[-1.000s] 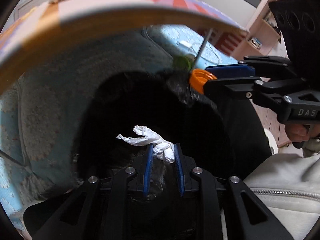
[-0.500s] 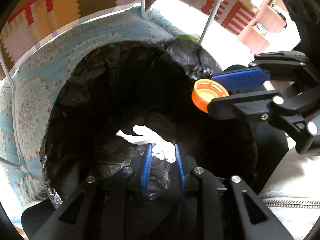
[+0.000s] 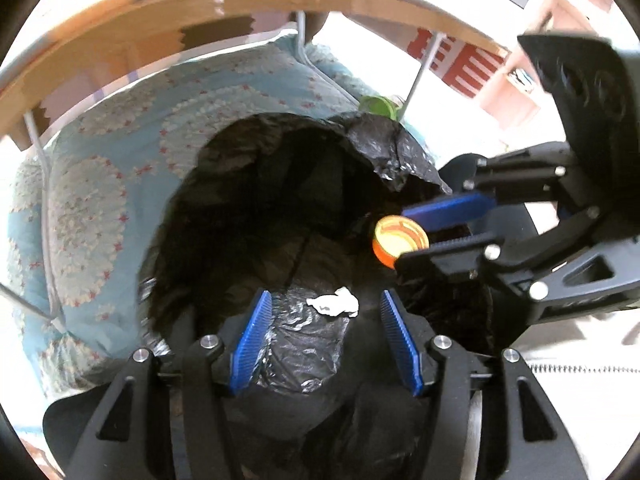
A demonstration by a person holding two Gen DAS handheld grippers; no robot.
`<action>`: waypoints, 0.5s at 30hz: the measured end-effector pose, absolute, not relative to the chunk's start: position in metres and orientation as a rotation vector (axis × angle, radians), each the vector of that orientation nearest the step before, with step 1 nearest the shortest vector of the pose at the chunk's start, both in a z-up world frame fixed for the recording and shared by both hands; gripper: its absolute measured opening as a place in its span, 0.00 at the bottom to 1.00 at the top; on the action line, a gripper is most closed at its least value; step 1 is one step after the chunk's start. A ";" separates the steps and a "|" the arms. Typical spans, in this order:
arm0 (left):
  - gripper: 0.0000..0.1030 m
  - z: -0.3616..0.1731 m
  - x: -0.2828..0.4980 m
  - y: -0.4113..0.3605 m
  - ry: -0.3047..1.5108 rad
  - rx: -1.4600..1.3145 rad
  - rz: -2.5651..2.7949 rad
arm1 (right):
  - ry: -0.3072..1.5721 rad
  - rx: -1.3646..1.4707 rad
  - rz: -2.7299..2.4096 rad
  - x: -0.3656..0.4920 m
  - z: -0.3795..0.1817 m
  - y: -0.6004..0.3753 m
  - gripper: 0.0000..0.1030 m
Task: Collect trash
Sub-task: 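Lower both tools into the black bag and open them, dropping cap and tissue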
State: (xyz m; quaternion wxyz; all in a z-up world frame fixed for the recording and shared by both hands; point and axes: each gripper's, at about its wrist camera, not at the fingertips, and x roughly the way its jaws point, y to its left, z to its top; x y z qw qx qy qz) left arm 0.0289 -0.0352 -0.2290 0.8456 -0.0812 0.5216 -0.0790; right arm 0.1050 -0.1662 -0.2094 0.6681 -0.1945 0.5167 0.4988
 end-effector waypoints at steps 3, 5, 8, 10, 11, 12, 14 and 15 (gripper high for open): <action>0.53 -0.223 0.022 -0.028 1.085 -0.184 -0.148 | 1.180 -0.461 1.126 0.102 -0.214 -0.167 0.29; 0.53 -0.220 0.019 -0.024 1.078 -0.191 -0.137 | 1.183 -0.478 1.121 0.100 -0.216 -0.169 0.29; 0.53 -0.215 0.018 -0.019 1.063 -0.198 -0.123 | 1.194 -0.490 1.122 0.098 -0.219 -0.171 0.29; 0.53 -0.212 0.017 -0.017 1.056 -0.204 -0.117 | 1.204 -0.505 1.124 0.096 -0.222 -0.170 0.29; 0.53 -0.211 0.018 -0.017 1.052 -0.204 -0.118 | 1.210 -0.515 1.126 0.095 -0.223 -0.170 0.29; 0.53 -0.209 0.018 -0.017 1.046 -0.204 -0.121 | 1.211 -0.517 1.124 0.094 -0.223 -0.170 0.31; 0.53 -0.207 0.017 -0.017 1.043 -0.199 -0.128 | 1.212 -0.515 1.118 0.095 -0.224 -0.170 0.37; 0.53 -0.207 0.017 -0.019 1.045 -0.197 -0.129 | 1.209 -0.513 1.114 0.096 -0.222 -0.171 0.39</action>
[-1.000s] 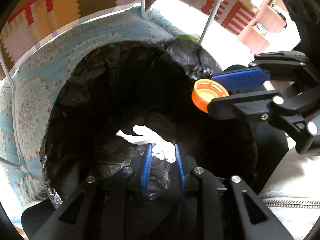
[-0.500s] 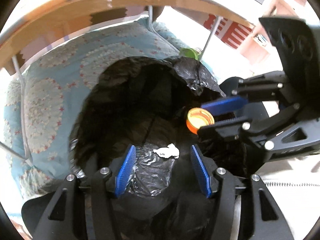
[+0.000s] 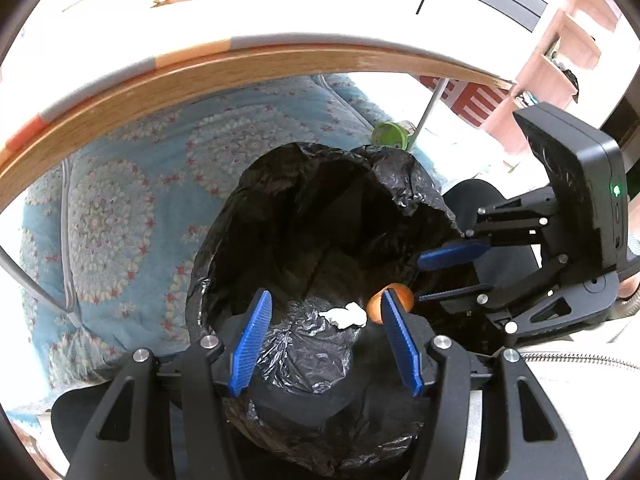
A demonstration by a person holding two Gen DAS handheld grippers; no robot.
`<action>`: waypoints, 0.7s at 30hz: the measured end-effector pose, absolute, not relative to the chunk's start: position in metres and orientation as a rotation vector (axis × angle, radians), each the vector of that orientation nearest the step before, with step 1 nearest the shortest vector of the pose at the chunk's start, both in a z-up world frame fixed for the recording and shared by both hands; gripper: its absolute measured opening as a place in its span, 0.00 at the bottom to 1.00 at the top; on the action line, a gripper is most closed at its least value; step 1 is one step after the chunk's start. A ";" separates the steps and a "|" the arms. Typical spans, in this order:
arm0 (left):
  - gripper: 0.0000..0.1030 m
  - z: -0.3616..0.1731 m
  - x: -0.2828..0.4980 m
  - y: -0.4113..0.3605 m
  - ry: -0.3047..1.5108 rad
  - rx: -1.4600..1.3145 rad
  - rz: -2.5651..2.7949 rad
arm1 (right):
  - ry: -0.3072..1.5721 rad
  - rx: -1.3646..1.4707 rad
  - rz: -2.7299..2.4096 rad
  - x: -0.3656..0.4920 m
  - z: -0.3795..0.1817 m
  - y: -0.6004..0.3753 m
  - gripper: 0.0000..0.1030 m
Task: Collect trash
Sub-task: 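Lower both tools into the black bag and open them, dropping cap and tissue, then grasp the silver pill blister pack with the right tool while the left tool grasps the white plastic box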
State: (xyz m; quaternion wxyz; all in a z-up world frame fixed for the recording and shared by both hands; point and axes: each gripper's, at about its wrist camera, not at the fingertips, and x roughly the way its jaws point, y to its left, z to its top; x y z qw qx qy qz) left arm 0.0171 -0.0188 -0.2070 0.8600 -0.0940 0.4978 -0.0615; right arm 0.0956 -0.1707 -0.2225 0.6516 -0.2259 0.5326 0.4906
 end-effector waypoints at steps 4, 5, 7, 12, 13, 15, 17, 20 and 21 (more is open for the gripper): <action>0.53 -0.204 0.018 -0.021 1.042 -0.195 -0.134 | 1.198 -0.499 1.092 0.100 -0.219 -0.174 0.45; 0.53 -0.201 0.018 -0.021 1.035 -0.194 -0.134 | 1.195 -0.496 1.090 0.100 -0.218 -0.174 0.45; 0.53 -0.197 0.017 -0.020 1.026 -0.189 -0.132 | 1.186 -0.494 1.085 0.102 -0.216 -0.175 0.45; 0.53 -0.175 0.016 -0.016 0.979 -0.164 -0.122 | 1.155 -0.488 1.080 0.105 -0.206 -0.177 0.45; 0.53 -0.169 0.016 -0.015 0.965 -0.157 -0.120 | 1.147 -0.484 1.080 0.106 -0.204 -0.178 0.45; 0.53 -0.158 0.017 -0.013 0.940 -0.140 -0.115 | 1.127 -0.470 1.081 0.107 -0.196 -0.179 0.45; 0.53 -0.145 0.019 -0.011 0.907 -0.121 -0.110 | 1.098 -0.451 1.080 0.109 -0.185 -0.179 0.45; 0.53 -0.124 0.020 -0.009 0.854 -0.101 -0.106 | 1.050 -0.416 1.083 0.112 -0.169 -0.180 0.45; 0.53 -0.117 0.021 -0.008 0.836 -0.090 -0.102 | 1.031 -0.403 1.086 0.113 -0.162 -0.180 0.45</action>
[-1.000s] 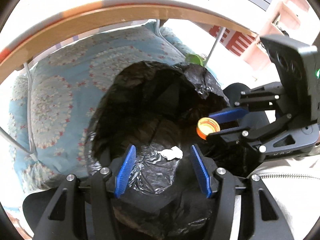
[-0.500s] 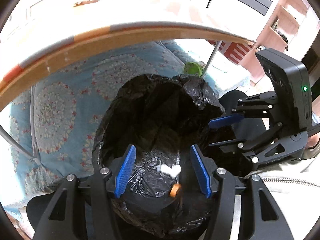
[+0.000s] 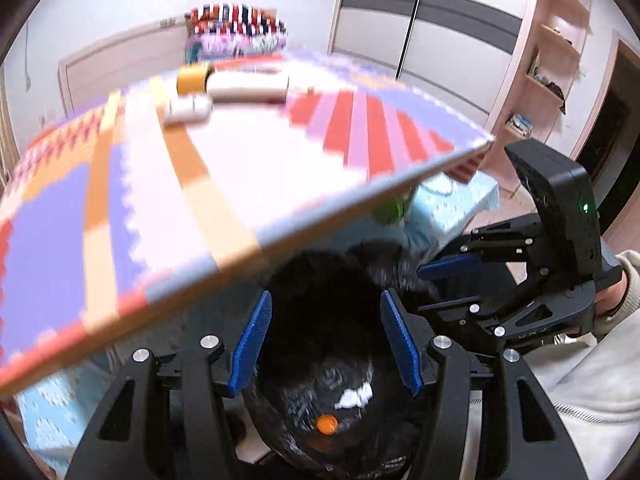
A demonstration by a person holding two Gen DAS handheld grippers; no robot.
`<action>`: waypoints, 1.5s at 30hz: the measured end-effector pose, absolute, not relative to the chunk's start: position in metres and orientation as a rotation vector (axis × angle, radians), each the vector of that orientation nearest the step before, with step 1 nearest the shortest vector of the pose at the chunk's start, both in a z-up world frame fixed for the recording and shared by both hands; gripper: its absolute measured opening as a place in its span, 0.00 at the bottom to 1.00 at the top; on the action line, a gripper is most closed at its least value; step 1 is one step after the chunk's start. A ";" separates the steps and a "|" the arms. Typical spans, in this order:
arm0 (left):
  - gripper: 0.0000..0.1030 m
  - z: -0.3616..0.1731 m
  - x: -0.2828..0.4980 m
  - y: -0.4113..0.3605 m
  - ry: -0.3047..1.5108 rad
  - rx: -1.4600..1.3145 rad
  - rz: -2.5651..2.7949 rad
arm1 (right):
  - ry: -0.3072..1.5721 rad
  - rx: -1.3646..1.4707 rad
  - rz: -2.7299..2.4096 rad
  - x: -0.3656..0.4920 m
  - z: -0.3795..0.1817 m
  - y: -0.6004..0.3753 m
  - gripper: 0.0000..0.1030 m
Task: Collect trash
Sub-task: 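Grasp the silver pill blister pack with the right tool while the left tool grasps the white plastic box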
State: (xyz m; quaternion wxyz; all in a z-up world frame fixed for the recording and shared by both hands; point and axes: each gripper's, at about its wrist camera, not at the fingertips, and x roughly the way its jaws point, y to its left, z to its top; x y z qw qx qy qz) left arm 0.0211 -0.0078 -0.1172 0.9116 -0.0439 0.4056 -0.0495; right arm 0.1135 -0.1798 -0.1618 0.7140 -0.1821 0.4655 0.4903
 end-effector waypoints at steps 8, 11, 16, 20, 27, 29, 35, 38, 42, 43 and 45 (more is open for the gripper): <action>0.53 -0.083 0.037 0.006 0.758 -0.030 -0.064 | 0.911 -0.344 1.098 0.131 -0.119 -0.175 0.45; 0.53 -0.074 0.047 0.013 0.736 -0.018 -0.047 | 0.866 -0.338 1.092 0.142 -0.105 -0.171 0.45; 0.53 -0.068 0.065 0.031 0.722 -0.030 0.006 | 0.806 -0.335 1.063 0.166 -0.085 -0.162 0.45; 0.53 -0.064 0.078 0.045 0.706 -0.063 0.034 | 0.765 -0.340 1.044 0.186 -0.073 -0.147 0.46; 0.64 -0.062 0.100 0.064 0.681 -0.089 0.083 | 0.718 -0.355 1.021 0.217 -0.063 -0.131 0.59; 0.64 -0.065 0.109 0.071 0.680 -0.075 0.117 | 0.713 -0.352 1.010 0.229 -0.061 -0.125 0.59; 0.64 -0.078 0.133 0.092 0.724 -0.097 0.132 | 0.737 -0.290 0.999 0.273 -0.059 -0.111 0.62; 0.64 -0.083 0.145 0.097 0.744 -0.090 0.133 | 0.729 -0.305 0.996 0.290 -0.060 -0.100 0.65; 0.68 -0.088 0.158 0.102 0.762 -0.085 0.149 | 0.712 -0.364 1.002 0.308 -0.064 -0.082 0.65; 0.68 -0.089 0.161 0.103 0.761 -0.086 0.145 | 0.711 -0.367 1.004 0.311 -0.064 -0.080 0.65; 0.70 -0.090 0.168 0.106 0.764 -0.091 0.151 | 0.707 -0.383 0.998 0.320 -0.066 -0.072 0.65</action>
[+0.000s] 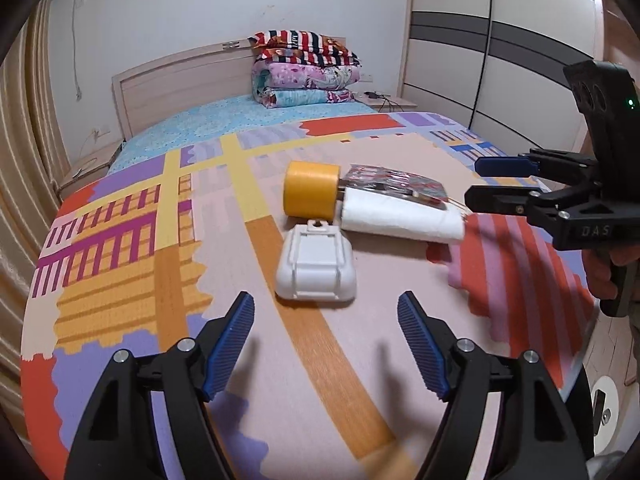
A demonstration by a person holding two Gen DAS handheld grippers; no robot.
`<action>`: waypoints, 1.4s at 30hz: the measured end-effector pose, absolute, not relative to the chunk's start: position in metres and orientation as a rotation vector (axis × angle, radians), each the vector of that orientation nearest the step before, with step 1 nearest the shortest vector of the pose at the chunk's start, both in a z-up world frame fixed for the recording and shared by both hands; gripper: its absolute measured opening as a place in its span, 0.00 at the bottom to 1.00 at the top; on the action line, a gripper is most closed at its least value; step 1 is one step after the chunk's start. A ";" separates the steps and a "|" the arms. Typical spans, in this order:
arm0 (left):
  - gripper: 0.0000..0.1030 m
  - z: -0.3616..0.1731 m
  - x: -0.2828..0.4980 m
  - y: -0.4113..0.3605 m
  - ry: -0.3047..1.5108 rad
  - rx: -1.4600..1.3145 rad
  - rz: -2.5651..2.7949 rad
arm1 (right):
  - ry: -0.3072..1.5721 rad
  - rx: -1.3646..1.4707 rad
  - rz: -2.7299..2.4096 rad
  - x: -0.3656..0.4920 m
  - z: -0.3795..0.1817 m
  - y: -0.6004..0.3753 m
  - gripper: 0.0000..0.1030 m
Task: Collect trash
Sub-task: 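Grasp the silver pill blister pack with the right tool while the left tool grasps the white plastic box, then carry blister pack and white box to the bin and release both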
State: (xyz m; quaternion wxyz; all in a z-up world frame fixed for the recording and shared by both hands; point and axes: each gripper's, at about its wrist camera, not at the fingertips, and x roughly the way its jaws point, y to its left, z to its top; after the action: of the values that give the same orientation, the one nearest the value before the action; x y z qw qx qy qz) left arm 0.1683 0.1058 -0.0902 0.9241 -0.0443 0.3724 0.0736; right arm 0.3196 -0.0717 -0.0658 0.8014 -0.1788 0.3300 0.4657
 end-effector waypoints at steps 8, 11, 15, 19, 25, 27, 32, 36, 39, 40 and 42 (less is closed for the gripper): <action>0.71 -0.096 0.193 0.115 0.791 -0.099 0.161 | 0.713 -0.444 1.011 0.339 -0.079 -0.046 0.69; 0.71 -0.098 0.200 0.118 0.794 -0.120 0.155 | 0.734 -0.426 1.022 0.347 -0.085 -0.042 0.69; 0.71 -0.098 0.206 0.121 0.798 -0.128 0.160 | 0.778 -0.383 1.062 0.356 -0.089 -0.041 0.69; 0.71 -0.098 0.211 0.125 0.799 -0.151 0.167 | 0.785 -0.363 1.069 0.359 -0.090 -0.041 0.67; 0.53 -0.108 0.218 0.127 0.839 -0.167 0.176 | 0.805 -0.337 1.087 0.359 -0.090 -0.040 0.60; 0.52 -0.108 0.217 0.127 0.835 -0.161 0.181 | 0.803 -0.341 1.087 0.357 -0.090 -0.040 0.59; 0.51 -0.107 0.212 0.124 0.829 -0.148 0.189 | 0.774 -0.345 1.082 0.350 -0.085 -0.045 0.58; 0.51 -0.103 0.205 0.119 0.818 -0.141 0.179 | 0.756 -0.333 1.082 0.343 -0.079 -0.050 0.57; 0.51 -0.099 0.197 0.115 0.806 -0.142 0.174 | 0.736 -0.330 1.084 0.335 -0.074 -0.057 0.57; 0.51 -0.097 0.195 0.113 0.801 -0.144 0.168 | 0.732 -0.330 1.083 0.333 -0.072 -0.059 0.57; 0.51 -0.093 0.191 0.109 0.791 -0.132 0.169 | 0.724 -0.327 1.079 0.328 -0.069 -0.063 0.57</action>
State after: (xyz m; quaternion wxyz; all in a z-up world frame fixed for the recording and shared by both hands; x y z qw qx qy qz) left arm 0.1909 0.1089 -0.0934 0.9172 -0.0640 0.3844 0.0823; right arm 0.3284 -0.0631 -0.0692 0.7838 -0.1514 0.3353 0.5002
